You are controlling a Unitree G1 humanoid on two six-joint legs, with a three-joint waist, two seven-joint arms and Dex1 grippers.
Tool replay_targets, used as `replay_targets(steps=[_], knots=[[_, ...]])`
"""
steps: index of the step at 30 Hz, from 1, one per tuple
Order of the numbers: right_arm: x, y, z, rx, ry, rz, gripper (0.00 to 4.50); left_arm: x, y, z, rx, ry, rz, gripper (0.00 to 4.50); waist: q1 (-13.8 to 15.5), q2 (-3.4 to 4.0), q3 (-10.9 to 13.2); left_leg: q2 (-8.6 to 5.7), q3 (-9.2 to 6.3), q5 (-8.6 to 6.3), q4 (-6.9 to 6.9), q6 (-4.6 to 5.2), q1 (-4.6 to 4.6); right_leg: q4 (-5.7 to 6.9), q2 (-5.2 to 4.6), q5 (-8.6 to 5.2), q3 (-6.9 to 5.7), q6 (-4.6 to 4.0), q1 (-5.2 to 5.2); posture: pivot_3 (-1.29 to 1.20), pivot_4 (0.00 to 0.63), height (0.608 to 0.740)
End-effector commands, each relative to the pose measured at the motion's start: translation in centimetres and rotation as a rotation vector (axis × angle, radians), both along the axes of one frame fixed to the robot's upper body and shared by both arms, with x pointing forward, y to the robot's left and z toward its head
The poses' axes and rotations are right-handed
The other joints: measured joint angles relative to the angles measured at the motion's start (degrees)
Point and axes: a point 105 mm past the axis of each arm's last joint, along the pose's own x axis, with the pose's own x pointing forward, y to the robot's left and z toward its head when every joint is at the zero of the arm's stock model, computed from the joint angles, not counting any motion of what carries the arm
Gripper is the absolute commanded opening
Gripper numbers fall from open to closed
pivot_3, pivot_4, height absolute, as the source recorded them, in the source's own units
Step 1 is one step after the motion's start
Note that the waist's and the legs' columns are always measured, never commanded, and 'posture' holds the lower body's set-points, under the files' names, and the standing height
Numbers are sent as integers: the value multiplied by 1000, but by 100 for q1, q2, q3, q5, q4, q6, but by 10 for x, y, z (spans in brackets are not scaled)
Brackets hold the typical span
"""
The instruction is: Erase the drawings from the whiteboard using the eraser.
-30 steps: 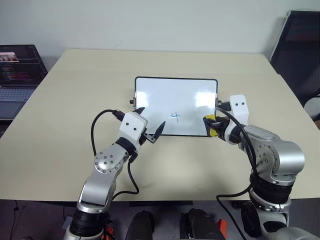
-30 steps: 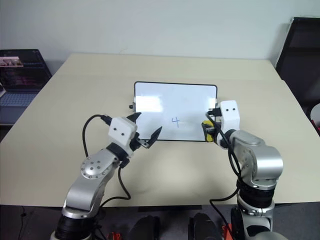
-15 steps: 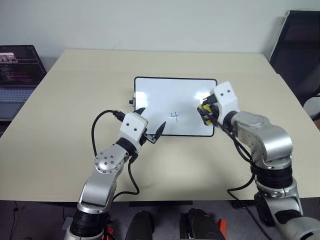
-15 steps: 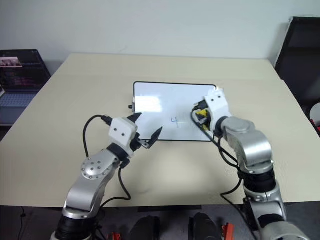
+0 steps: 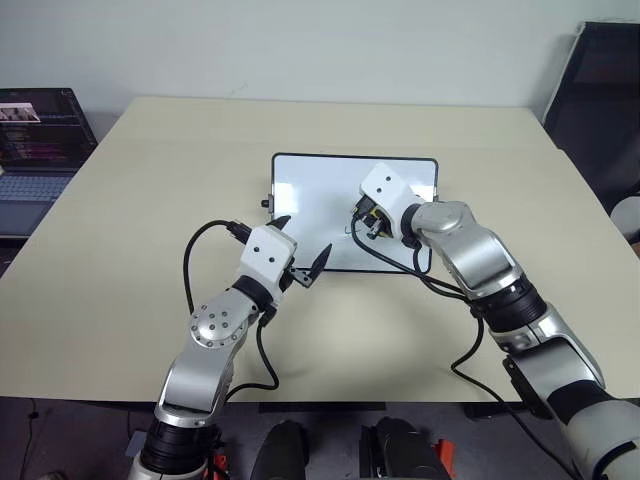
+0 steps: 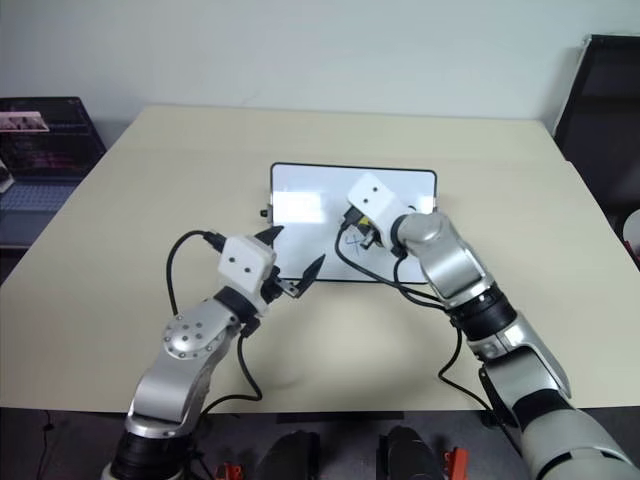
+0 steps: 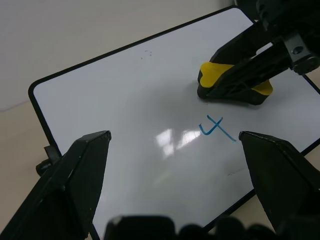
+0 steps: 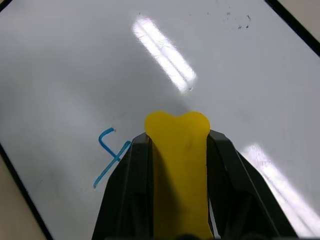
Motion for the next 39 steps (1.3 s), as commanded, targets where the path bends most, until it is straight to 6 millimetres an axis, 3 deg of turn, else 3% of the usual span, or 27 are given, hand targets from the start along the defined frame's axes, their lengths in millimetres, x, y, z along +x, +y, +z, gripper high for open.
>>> replay_targets(steps=[1, 7, 18, 24, 29, 39], knots=[[6, 9, 20, 2, -76, 35, 1103, -5, 0, 14, -2, -63, -1, 4500, 2, 0, 0, 0, 0, 0, 0, 0, 1, 1, 0, 0, 0, 0, 0, 0, 150, 740], [11, 7, 9, 19, -36, 23, 1103, -4, 5, 14, 2, -67, 18, 4500, -1, 1, 0, 2, -1, 0, 2, 0, 3, 6, 0, 1, 0, -1, 1, 0, 150, 740], [3, 17, -43, 43, 111, 10, 1103, -6, 9, 20, 11, -77, 47, 4500, -18, 1, -6, 4, -2, 1, 8, -1, 30, 12, 1, 5, -2, -7, 25, 0, 150, 740], [-2, 11, -76, 11, 169, -9, 1103, -7, 11, 23, 11, -81, 62, 4500, -44, 0, -8, 5, -2, 2, 4, 0, 117, 2, 3, 4, -2, -9, 115, 0, 150, 740], [-4, 7, -85, 12, 184, -20, 1103, -7, 13, 23, 10, -80, 66, 4500, -45, 1, -15, 5, -2, 15, 8, 11, 123, 5, 6, 5, 0, -5, 117, 0, 150, 740], [-8, 6, -85, 25, 199, -16, 1103, -4, 13, 24, 14, -82, 62, 4500, -42, 1, -16, 6, -2, 25, 8, 16, 123, 4, 6, 10, 3, 7, 114, 0, 150, 740]])
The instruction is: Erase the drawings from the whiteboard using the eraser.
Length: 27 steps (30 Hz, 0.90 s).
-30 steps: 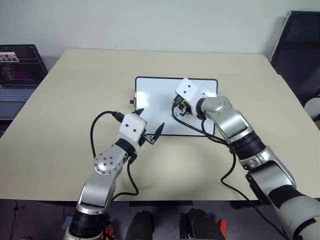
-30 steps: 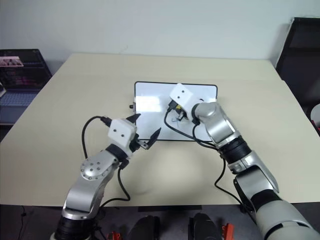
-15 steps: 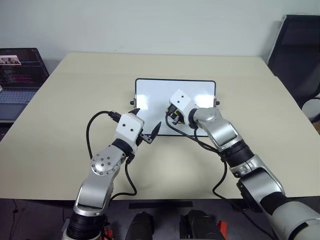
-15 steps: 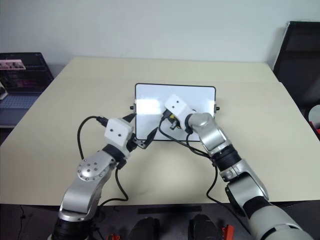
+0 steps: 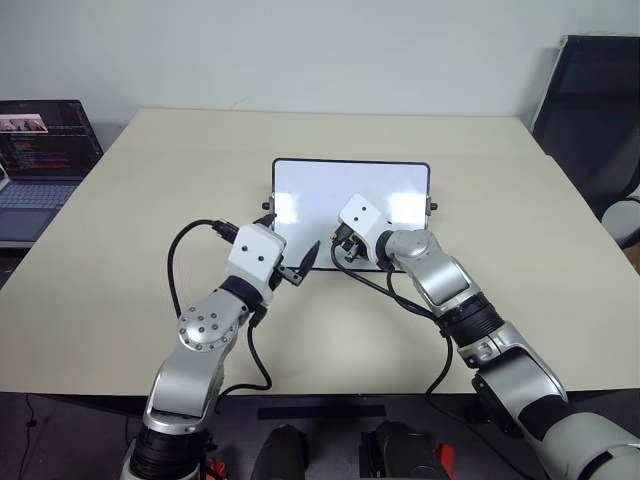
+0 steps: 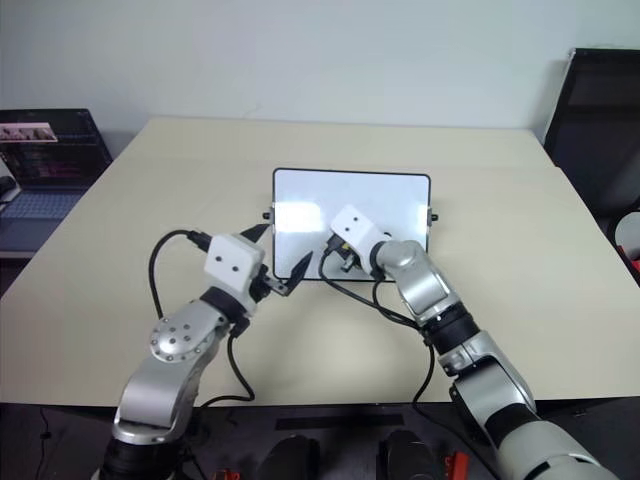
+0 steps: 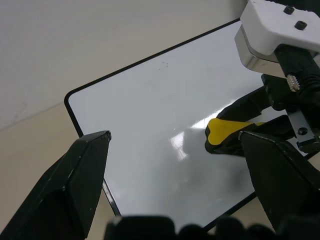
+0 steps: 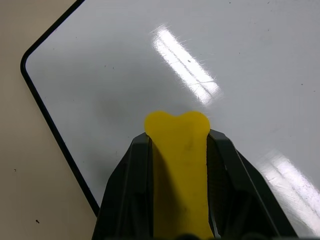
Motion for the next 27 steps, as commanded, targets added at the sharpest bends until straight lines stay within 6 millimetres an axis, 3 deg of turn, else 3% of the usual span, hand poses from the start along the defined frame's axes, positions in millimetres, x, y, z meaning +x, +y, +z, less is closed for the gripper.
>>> replay_targets(steps=[1, 6, 10, 14, 20, 23, 27], knots=[[-3, -24, -34, -65, 124, -70, 1103, -1, 0, 15, 0, -63, -2, 4500, 4, 0, 0, 0, 0, 0, 0, 0, -1, -1, 0, 0, 0, 0, 0, 0, 150, 740], [-19, -40, -53, -119, 181, -55, 1103, 0, -3, 14, -2, -62, -13, 4500, 36, -1, 0, -1, 0, 0, -2, 0, -4, -6, -2, -5, 2, 7, -1, 0, 150, 740], [-24, -49, -54, -132, 183, -60, 1103, 1, -2, 13, -1, -61, -15, 4500, 38, -1, 0, -1, 0, 0, -2, 0, -3, -6, -3, -6, 5, 9, 0, 0, 150, 740], [-10, -56, -8, -59, 50, -106, 1103, 0, -3, 9, -1, -56, -31, 4500, 51, 0, 4, -1, 0, 0, -1, 1, -7, -7, -5, -7, 7, 12, -5, 0, 150, 740], [5, -39, 53, 48, -129, -116, 1103, 2, -5, 8, 0, -59, -44, 4500, 47, 4, 18, -1, 8, 0, -10, 0, -30, -8, -4, -6, 6, 8, -31, 0, 150, 740], [11, -32, 59, 59, -152, -121, 1103, 2, -6, 8, 1, -61, -49, 4500, 24, 4, 18, -1, 9, -2, -24, -4, -67, -7, -3, 9, 6, -17, -74, 0, 150, 740], [13, -28, 37, 27, -112, -112, 1103, 2, -6, 8, 3, -65, -49, 4500, 29, 4, 18, 2, 3, -9, -31, -16, -120, -13, -3, 6, 3, -19, -122, 0, 150, 740]])
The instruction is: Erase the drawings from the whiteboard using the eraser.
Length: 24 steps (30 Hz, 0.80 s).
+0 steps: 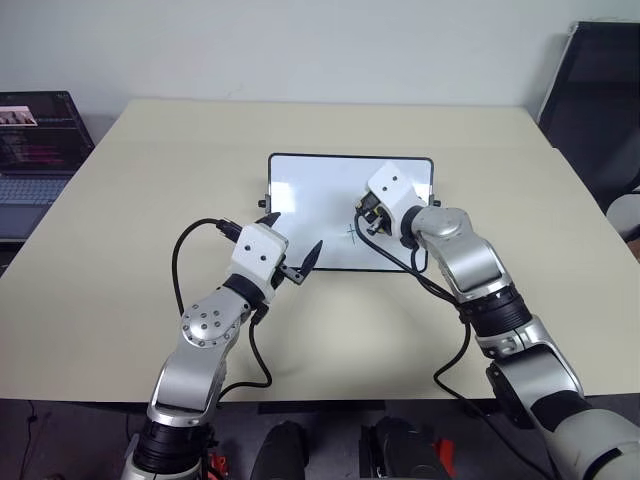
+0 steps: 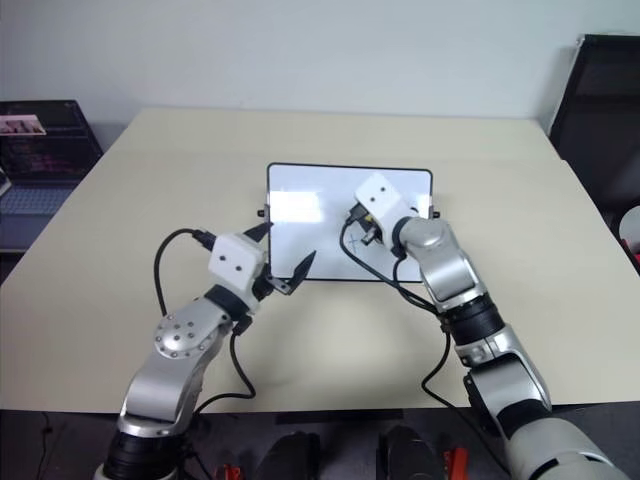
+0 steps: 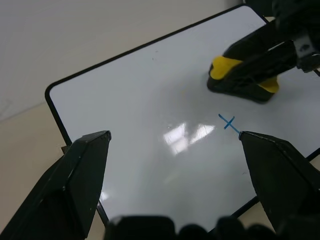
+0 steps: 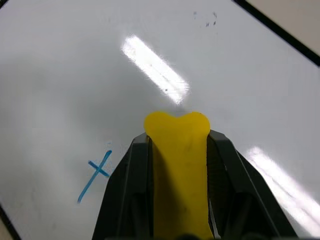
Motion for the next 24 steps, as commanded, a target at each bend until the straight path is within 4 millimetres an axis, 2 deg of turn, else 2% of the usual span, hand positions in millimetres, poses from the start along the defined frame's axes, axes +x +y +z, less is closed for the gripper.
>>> replay_targets(steps=[1, 3, 16, 24], knots=[[2, -2, -22, -50, 37, -6, 1103, -3, -2, 15, 0, -67, -12, 4500, -2, 0, 0, 0, 1, -2, -1, -2, -1, -4, -1, -1, 0, 0, 1, 0, 150, 740], [-2, -2, -36, -71, 80, 6, 1103, -4, 1, 15, 3, -68, -3, 4500, -4, -1, -1, -1, 3, -3, -2, -2, 6, -6, -4, -1, 0, 0, 8, 0, 150, 740], [-20, -10, -72, -176, 177, 37, 1103, -7, 6, 17, 4, -74, 28, 4500, -20, -1, -1, -2, -2, 10, 20, 12, 56, 4, 1, 1, -6, 4, 61, 0, 150, 740], [-39, -12, -101, -241, 226, 65, 1103, -5, 6, 19, 3, -76, 32, 4500, -19, -3, -3, -1, -3, 9, 19, 12, 75, 4, 1, -13, -4, 27, 80, 0, 150, 740]])
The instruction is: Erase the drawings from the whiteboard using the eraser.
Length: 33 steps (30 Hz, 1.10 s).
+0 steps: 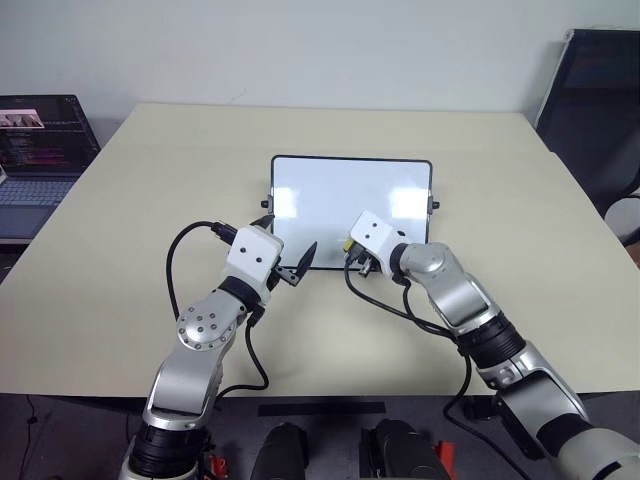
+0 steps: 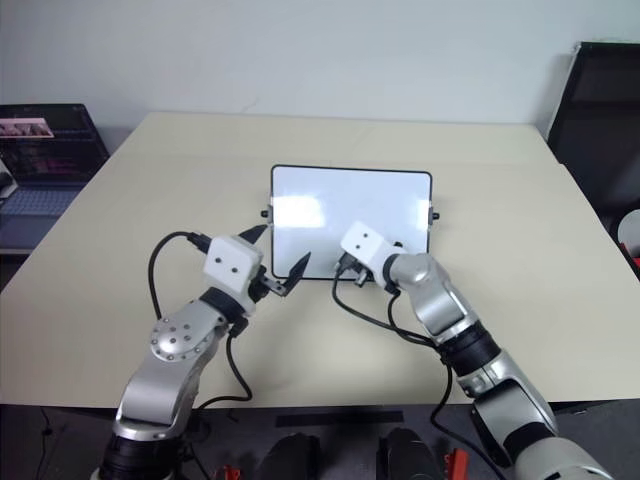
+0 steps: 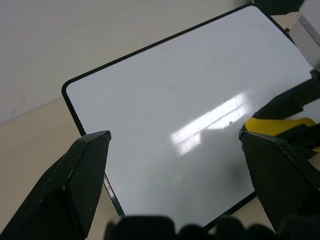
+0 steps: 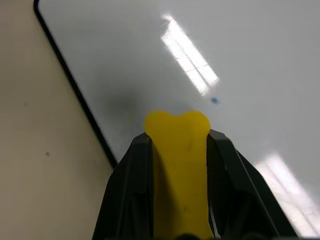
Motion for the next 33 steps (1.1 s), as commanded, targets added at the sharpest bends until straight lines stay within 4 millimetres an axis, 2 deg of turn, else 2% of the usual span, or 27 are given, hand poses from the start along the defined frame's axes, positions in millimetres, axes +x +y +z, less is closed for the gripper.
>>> replay_targets(steps=[1, 4, 6, 8, 12, 15, 17, 22, 25, 33], knots=[[-4, -21, -33, -81, 99, -72, 1103, -3, -1, 20, 0, -77, 0, 4500, -2, 0, 0, 0, 0, 0, 0, 0, 9, -1, 0, -1, 1, 2, 9, 0, 150, 740], [-3, -25, -32, -84, 96, -79, 1103, -3, -1, 20, 0, -77, 1, 4500, 0, 0, 0, 0, 2, 0, -3, 0, 27, -2, -2, -5, 5, 3, 23, 0, 150, 740], [3, -27, -23, -66, 69, -93, 1103, -3, -2, 20, -1, -77, -2, 4500, 13, 0, 0, 1, 1, 0, -2, 0, 27, -2, -2, -6, 5, 2, 22, 0, 150, 740], [11, -24, -7, -30, 26, -104, 1103, -3, -4, 21, -4, -77, -8, 4500, 12, 0, 1, 1, 2, 0, -2, 0, 27, -2, -2, -6, 6, 2, 22, 0, 150, 740], [28, -10, 39, 78, -117, -115, 1103, -1, -8, 22, -9, -78, -19, 4500, 6, 5, 11, 1, 3, 0, -2, 0, 26, 0, -2, 0, 5, 4, 20, 0, 150, 740], [34, -3, 58, 112, -188, -122, 1103, 0, -9, 23, -11, -80, -24, 4500, 3, 5, 13, 0, 3, 2, -3, 1, 23, -1, -1, 3, 4, 3, 15, 0, 150, 740], [37, 1, 63, 121, -210, -124, 1103, 1, -9, 23, -10, -80, -26, 4500, 2, 5, 12, -2, 7, 0, -14, -1, 15, -5, -1, 1, 6, 0, 5, 0, 150, 740], [38, 5, 53, 96, -182, -107, 1103, 1, -7, 24, -9, -83, -22, 4500, -9, 4, 12, -1, 15, -3, -56, -9, -26, -8, -2, 16, 9, -29, -54, 0, 150, 740], [33, 6, 35, 51, -127, -77, 1103, -1, -3, 23, -5, -84, -8, 4500, -12, 4, 11, 0, 15, -2, -60, -11, -27, -8, -2, 16, 9, -30, -58, 0, 150, 740], [16, 8, 7, -39, -30, -6, 1103, -1, 0, 23, -2, -86, 6, 4500, -13, 0, 9, -1, 14, 0, -59, -11, -19, -6, -1, 16, 7, -29, -51, 0, 150, 740]])
